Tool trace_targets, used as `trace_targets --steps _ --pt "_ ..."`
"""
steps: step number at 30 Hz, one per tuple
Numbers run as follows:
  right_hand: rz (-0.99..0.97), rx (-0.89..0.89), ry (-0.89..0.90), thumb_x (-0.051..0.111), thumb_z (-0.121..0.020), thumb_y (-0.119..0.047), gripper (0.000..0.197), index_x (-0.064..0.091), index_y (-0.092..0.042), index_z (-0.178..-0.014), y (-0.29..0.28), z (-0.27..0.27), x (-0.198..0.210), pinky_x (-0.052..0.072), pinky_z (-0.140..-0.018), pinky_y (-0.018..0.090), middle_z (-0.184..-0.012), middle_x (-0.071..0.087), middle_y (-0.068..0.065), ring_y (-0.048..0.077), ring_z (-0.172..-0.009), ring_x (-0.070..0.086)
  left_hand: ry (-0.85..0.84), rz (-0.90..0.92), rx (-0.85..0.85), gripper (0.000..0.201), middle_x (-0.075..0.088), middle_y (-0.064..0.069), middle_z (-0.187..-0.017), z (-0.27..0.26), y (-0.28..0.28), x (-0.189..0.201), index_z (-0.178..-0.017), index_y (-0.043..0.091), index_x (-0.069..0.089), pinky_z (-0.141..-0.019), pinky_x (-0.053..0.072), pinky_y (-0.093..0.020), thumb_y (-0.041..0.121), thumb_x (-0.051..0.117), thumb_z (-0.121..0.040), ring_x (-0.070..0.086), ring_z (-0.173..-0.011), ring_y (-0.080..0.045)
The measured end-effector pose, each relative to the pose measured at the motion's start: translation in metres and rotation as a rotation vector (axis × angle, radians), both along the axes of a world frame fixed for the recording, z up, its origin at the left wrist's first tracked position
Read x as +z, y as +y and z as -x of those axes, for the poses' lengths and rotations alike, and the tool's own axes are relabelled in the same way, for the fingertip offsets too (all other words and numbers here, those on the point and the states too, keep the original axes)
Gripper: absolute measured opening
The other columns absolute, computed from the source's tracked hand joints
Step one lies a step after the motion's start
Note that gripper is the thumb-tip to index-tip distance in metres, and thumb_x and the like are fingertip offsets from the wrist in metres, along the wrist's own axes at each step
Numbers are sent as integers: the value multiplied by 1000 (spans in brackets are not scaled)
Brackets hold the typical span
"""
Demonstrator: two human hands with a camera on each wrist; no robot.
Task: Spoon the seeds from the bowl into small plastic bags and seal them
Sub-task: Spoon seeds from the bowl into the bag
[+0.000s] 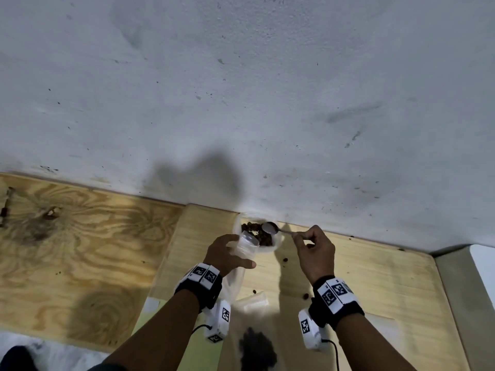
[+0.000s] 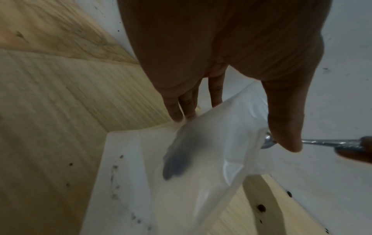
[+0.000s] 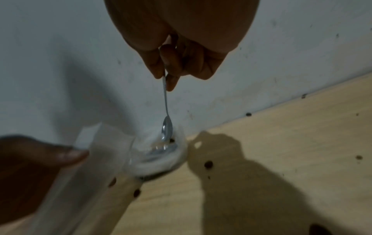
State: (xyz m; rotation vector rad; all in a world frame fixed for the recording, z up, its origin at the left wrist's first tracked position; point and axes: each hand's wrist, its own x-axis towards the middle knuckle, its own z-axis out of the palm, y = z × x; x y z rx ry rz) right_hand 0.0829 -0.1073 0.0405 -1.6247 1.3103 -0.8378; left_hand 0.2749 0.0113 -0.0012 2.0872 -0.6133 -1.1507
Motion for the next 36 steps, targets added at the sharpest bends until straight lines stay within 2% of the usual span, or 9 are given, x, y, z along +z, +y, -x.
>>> trace_targets --steps 5,8,12,15,20,25,27,31,36 --pt "0 -24 67 70 -89 -15 31 45 -15 -71 2 -11 -33 38 -46 27 -60 54 -5 9 -37 40 -4 -16 -81 93 60 3 -127 -7 -6 2 -129 27 55 -98 48 -31 36 95 -46 57 -114 -16" --pt "-56 -36 56 71 -89 -20 34 44 -23 -69 7 -15 -48 49 -49 37 -64 56 -4 26 -45 49 -5 0 -91 96 60 7 -128 -9 -6 2 -134 25 52 -97 47 -26 33 95 -48 57 -112 -11" --pt "-142 -63 3 72 -87 -14 38 43 -20 -65 16 -22 -56 39 -57 26 -63 51 -3 6 -55 45 3 33 -102 101 60 8 -130 -8 -3 0 -136 24 51 -101 48 -30 31 96 -46 58 -115 -11" --pt "-223 -60 -7 75 -85 -14 39 42 -15 -63 23 -23 -60 35 -57 21 -61 49 -1 11 -57 44 17 66 -90 106 59 8 -132 -6 -1 -1 -137 24 49 -103 48 -35 33 95 -42 56 -119 -11" --pt "-391 -143 -58 77 -80 -12 40 43 -17 -61 32 -21 -74 39 -64 32 -59 47 0 18 -58 43 29 107 -79 102 56 10 -132 -4 -2 -3 -137 23 51 -105 46 -35 27 96 -45 53 -120 -11" --pt "-569 -238 -119 79 -76 -12 44 42 -23 -54 31 -19 -76 33 -55 29 -59 43 7 17 -54 36 33 104 -95 108 60 9 -130 -5 0 -2 -134 24 53 -100 50 -35 40 94 -36 57 -118 -12" --pt "-584 -272 -149 78 -76 -10 39 46 -20 -57 25 -17 -70 32 -52 27 -57 44 8 17 -50 36 5 93 -97 112 57 9 -133 -5 1 -1 -134 25 52 -102 48 -37 48 91 -31 55 -122 -13" --pt "-571 -280 -185 77 -78 -6 36 46 -16 -63 13 -10 -56 29 -46 24 -51 42 7 15 -40 33 -44 72 -81 105 52 6 -138 -4 3 -1 -133 26 51 -105 45 -35 38 96 -40 51 -124 -13" --pt "-510 -236 -227 75 -79 -5 25 52 -10 -71 7 3 -31 28 -42 22 -62 48 12 13 -40 32 -109 59 -61 97 50 5 -135 2 6 2 -131 26 51 -103 45 -32 32 96 -46 50 -122 -15"
